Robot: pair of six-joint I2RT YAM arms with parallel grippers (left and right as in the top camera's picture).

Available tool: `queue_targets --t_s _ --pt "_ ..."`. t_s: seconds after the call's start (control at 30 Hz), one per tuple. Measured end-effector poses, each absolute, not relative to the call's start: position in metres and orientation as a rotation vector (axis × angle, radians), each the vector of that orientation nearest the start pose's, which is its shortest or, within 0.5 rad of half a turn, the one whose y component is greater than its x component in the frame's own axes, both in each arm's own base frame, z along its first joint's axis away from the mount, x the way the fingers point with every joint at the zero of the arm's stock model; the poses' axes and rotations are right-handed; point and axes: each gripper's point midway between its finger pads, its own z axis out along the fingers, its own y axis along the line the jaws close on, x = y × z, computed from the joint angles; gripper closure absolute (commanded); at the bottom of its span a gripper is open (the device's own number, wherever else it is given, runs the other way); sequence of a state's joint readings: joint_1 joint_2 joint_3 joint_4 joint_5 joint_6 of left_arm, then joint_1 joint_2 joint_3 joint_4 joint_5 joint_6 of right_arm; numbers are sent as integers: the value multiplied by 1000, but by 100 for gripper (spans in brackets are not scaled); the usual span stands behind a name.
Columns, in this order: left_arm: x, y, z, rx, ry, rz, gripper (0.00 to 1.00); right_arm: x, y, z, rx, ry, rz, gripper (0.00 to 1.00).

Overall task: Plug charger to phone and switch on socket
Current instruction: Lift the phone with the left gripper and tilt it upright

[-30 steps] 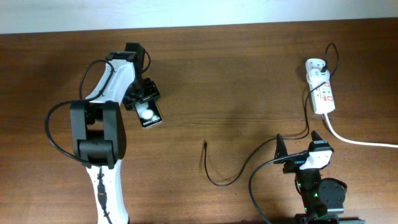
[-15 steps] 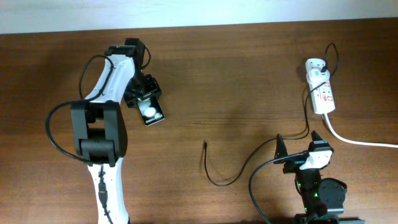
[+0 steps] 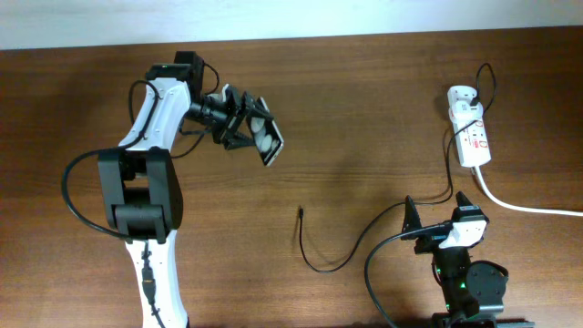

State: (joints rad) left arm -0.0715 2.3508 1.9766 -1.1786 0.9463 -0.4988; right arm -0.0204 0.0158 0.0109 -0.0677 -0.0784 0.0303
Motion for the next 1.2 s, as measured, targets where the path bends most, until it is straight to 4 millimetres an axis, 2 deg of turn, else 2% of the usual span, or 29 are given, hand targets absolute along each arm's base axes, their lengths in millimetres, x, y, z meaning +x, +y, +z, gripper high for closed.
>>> queue_targets --t_s 0.1,0.17,0.27,0.37,0.43,0.67,1.2 --pt "449 -189 123 -582 2837 -1812 100 246 8 159 -18 1644 72 1" --pt "448 -195 138 -593 2779 -1957 100 246 8 159 -18 1644 73 1" --pt "447 -200 154 -702 2732 -2116 100 246 8 159 -18 1644 72 1" --pt "446 -203 175 -736 2642 -2314 100 246 8 159 -18 1644 72 1" --pt "446 -204 181 -793 2622 -2380 100 246 8 159 -19 1644 72 1" --pt "445 -204 184 -1041 2647 -2430 100 246 8 159 -18 1644 72 1" --pt "445 -204 184 -1084 2652 -2433 100 246 8 159 -18 1644 72 1"
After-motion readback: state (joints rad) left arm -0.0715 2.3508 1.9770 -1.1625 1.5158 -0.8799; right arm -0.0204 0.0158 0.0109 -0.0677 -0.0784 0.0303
